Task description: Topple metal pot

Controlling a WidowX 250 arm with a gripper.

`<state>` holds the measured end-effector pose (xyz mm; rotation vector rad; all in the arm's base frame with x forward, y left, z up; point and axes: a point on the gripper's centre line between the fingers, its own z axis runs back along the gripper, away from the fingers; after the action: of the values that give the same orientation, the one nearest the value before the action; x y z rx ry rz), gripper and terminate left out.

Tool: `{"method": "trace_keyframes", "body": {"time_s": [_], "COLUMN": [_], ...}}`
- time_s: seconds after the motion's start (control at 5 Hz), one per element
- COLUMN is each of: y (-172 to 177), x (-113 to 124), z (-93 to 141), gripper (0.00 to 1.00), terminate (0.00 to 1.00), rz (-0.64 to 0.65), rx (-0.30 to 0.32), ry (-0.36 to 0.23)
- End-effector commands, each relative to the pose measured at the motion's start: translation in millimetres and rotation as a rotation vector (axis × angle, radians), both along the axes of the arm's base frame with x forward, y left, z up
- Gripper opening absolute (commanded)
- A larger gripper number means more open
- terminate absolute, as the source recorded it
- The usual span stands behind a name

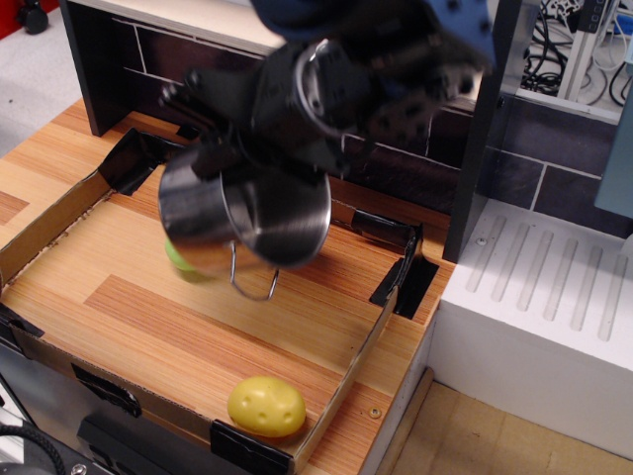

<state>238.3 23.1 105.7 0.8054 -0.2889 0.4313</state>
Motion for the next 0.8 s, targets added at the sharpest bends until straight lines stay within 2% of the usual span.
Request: {"method": "trace_keyframes", "body": {"time_s": [0.0,0.2,0.4,0.6], "y": [-8.5,-13.7,-18.9,-28.3], "x": [-1.0,-1.4,-1.4,-2.0], "z": [-29.3,-31.4,-31.4,-22.0], "gripper": [0.00,0.00,1.00,1.00], "terminate": [0.00,0.00,0.00,0.00], "rz": [-0.059,-0.046,-0.012,0.064], "rx": [0.102,0.089,0.021,-0.177], "ry": [0.005,0.009,0.020,0.067]}}
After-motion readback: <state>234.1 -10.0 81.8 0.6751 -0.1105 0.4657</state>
